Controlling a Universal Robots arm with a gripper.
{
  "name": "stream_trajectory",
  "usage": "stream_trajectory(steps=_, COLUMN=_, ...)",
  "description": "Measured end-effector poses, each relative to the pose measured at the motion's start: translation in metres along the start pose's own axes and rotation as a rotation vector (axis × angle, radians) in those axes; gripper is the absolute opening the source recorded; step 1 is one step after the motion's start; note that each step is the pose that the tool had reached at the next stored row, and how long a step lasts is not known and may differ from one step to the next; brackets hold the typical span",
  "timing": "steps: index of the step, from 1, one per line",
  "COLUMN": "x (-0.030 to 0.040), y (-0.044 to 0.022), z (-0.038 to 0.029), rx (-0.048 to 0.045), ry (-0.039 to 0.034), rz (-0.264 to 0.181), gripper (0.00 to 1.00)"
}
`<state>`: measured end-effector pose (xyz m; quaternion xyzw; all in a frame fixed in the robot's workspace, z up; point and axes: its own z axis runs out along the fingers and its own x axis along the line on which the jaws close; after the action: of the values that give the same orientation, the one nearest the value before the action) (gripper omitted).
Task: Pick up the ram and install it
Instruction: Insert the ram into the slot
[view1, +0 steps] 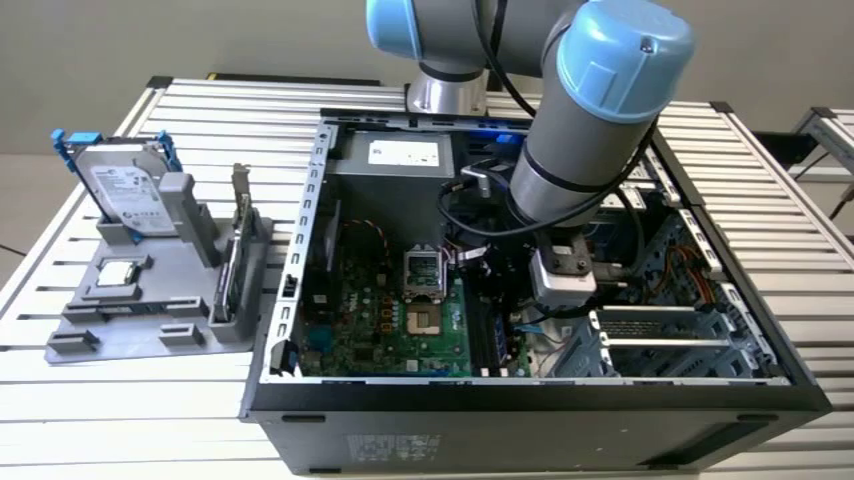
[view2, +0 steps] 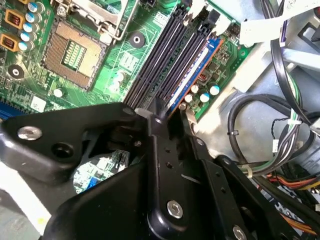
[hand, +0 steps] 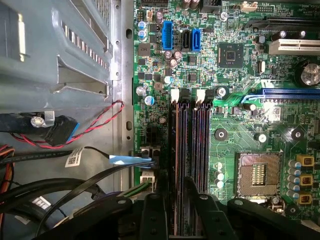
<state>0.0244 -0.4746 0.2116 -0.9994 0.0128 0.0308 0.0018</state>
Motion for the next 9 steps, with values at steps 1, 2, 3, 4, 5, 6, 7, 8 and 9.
stream_trajectory(steps=1, x=0.0000, y=0.0000, z=0.0000, rx=0.0002, ry=0.0000, rz=0.000, gripper=1.00)
stream_trajectory(steps=2, x=0.0000, y=0.0000, z=-0.0001, rx=0.0004, ry=0.0000, rz=0.000, gripper=1.00)
stream_trajectory(steps=3, x=-0.0001, y=0.0001, z=-0.0013, rx=0.0000, ry=-0.0001, rz=0.000, gripper=1.00)
stream_trajectory(steps=4, x=-0.0002, y=0.0001, z=-0.0029, rx=0.0004, ry=-0.0001, rz=0.000, gripper=1.00)
stream_trajectory(steps=5, x=-0.0004, y=0.0000, z=-0.0059, rx=0.0007, ry=-0.0001, rz=0.000, gripper=1.00)
stream_trajectory(steps=6, x=-0.0006, y=0.0000, z=-0.0100, rx=0.0004, ry=-0.0002, rz=0.000, gripper=1.00)
stream_trajectory(steps=7, x=-0.0009, y=0.0000, z=-0.0142, rx=0.0008, ry=-0.0001, rz=0.000, gripper=1.00)
stream_trajectory(steps=8, x=-0.0011, y=0.0000, z=-0.0184, rx=0.0007, ry=-0.0001, rz=0.000, gripper=1.00)
stream_trajectory(steps=9, x=-0.0014, y=0.0000, z=-0.0224, rx=0.0006, ry=-0.0001, rz=0.001, gripper=1.00)
